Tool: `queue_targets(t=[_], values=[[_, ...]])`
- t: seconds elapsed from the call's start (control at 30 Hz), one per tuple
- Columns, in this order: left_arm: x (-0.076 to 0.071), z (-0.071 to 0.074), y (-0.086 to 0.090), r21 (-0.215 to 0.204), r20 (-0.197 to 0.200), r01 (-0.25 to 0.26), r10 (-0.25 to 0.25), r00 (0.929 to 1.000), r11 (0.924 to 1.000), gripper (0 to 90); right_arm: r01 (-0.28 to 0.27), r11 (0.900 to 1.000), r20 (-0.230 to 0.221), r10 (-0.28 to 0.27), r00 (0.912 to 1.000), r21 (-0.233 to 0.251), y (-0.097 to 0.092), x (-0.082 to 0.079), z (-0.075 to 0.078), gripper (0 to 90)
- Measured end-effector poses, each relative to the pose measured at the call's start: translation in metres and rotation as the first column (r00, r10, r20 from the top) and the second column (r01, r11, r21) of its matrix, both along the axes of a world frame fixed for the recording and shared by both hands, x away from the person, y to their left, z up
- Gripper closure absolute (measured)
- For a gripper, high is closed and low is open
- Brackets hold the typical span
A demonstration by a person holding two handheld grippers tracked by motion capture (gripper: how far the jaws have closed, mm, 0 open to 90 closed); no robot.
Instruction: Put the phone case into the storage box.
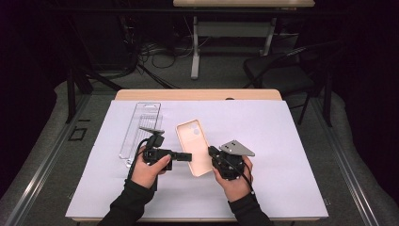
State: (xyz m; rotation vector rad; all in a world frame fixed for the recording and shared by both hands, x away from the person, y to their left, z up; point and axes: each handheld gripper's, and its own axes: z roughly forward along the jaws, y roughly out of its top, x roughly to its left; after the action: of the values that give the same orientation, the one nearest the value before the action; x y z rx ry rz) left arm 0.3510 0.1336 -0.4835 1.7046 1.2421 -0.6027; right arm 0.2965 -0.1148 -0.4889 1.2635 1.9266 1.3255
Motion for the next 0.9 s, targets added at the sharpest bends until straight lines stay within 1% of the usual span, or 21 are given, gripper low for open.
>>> queue_targets(t=[0.13,0.17,0.3,0.33,0.5,0.67,0.9], values=[[0.000,0.000,0.000,-0.002,-0.003,-0.003,0.003,1.0000,1.0000,78.5,0.000,1.0000,0.004,0.000,1.0000,0.000,0.000,0.000,-0.001,87.2],[0.000,0.000,0.000,-0.006,-0.004,-0.003,0.003,1.0000,1.0000,78.5,0.001,1.0000,0.016,-0.001,0.9999,0.004,0.000,0.000,-0.002,87.2],[0.000,0.001,0.001,-0.007,-0.004,-0.002,0.002,1.0000,1.0000,78.6,-0.002,1.0000,0.020,0.002,0.9998,0.003,0.000,-0.001,-0.003,87.3],[0.000,0.001,0.001,-0.004,0.001,0.002,-0.002,1.0000,1.0000,78.7,-0.001,1.0000,0.021,0.001,0.9998,0.010,0.000,-0.001,-0.005,87.3],[0.000,0.001,0.001,-0.002,0.001,-0.001,0.001,1.0000,1.0000,79.0,-0.006,0.9999,0.029,0.006,0.9996,0.015,0.000,-0.001,-0.008,87.3],[0.000,0.001,0.001,-0.003,0.000,0.004,-0.004,1.0000,1.0000,79.4,-0.007,0.9999,0.031,0.007,0.9995,0.015,0.000,0.000,-0.010,87.3],[0.000,0.001,0.001,-0.001,-0.006,0.003,-0.003,1.0000,1.0000,80.2,-0.009,0.9998,0.020,0.009,0.9998,0.020,0.000,0.000,-0.012,87.3]])
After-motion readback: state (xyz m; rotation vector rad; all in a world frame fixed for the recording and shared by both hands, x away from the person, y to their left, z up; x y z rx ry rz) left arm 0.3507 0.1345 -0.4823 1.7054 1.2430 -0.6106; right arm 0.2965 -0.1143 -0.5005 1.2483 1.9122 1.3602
